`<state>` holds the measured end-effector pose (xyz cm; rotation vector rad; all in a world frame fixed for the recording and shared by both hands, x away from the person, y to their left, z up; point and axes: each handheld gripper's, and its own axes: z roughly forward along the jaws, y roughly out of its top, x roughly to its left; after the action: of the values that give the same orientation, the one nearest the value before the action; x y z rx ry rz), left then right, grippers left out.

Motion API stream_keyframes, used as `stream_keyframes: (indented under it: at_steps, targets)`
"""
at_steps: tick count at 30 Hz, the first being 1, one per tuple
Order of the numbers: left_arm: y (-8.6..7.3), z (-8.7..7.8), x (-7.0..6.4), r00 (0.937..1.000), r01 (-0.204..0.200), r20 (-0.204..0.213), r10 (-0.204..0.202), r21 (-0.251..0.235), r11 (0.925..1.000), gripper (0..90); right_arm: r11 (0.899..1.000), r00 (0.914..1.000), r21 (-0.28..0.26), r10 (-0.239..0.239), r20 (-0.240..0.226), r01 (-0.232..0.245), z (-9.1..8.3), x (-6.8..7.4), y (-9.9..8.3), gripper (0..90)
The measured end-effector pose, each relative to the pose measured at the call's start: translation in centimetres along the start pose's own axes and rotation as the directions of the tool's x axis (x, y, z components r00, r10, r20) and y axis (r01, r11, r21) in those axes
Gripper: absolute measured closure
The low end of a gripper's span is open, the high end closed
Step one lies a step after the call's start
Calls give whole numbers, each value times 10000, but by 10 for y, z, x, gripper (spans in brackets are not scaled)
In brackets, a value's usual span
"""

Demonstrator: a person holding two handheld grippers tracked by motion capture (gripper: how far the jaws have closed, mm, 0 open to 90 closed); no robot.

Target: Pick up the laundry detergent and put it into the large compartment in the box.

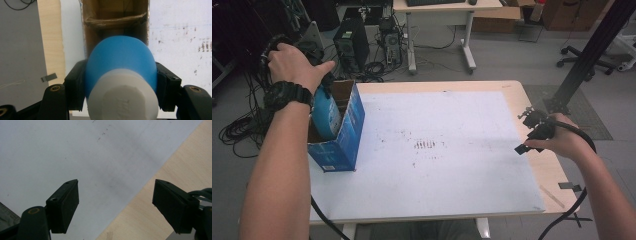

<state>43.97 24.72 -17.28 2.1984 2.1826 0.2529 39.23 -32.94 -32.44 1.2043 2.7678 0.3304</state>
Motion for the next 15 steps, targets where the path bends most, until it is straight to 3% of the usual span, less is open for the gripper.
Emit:
stream_keyframes:
  at_steps: [15]
  targets:
    - [-3,28,-2,10000,-72,10,71,244,9997,378,10000,10000,9,-9,16,9,0,1,-2,210]
